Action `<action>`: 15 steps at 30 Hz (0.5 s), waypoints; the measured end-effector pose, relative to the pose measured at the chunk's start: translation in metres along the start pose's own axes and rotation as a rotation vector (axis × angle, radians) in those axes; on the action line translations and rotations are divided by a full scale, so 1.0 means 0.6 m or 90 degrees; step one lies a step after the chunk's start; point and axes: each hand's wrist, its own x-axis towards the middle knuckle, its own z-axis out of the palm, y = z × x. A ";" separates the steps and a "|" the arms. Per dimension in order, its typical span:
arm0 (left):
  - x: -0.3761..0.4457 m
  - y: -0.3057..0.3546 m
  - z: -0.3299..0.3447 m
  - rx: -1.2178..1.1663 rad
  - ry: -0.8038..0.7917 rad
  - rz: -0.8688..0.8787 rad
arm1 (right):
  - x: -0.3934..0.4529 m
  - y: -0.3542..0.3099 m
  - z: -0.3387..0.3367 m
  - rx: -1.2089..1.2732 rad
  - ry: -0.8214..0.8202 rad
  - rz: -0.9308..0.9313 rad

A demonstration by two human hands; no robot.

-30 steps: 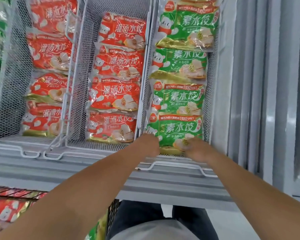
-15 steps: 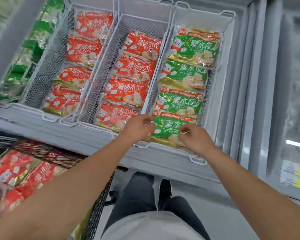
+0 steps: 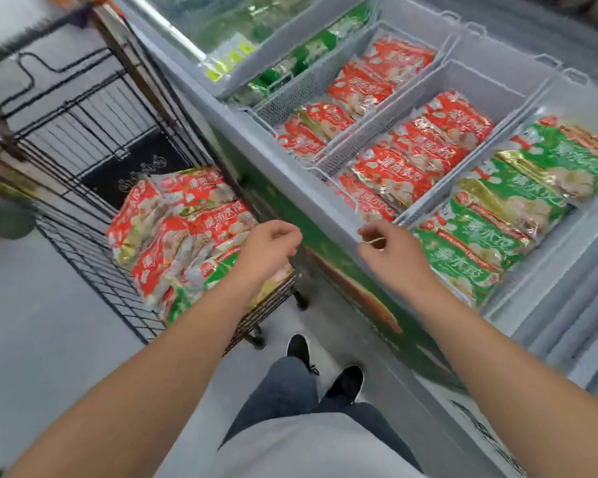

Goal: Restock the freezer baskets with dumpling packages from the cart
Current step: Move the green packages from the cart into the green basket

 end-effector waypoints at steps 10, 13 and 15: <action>-0.055 -0.206 -0.228 -0.087 0.192 -0.180 | 0.036 -0.115 0.242 -0.093 -0.216 -0.064; -0.036 -0.270 -0.254 -0.066 0.211 -0.236 | 0.052 -0.116 0.298 -0.131 -0.255 -0.043; -0.009 -0.312 -0.265 -0.044 0.193 -0.273 | 0.067 -0.112 0.337 -0.165 -0.275 -0.022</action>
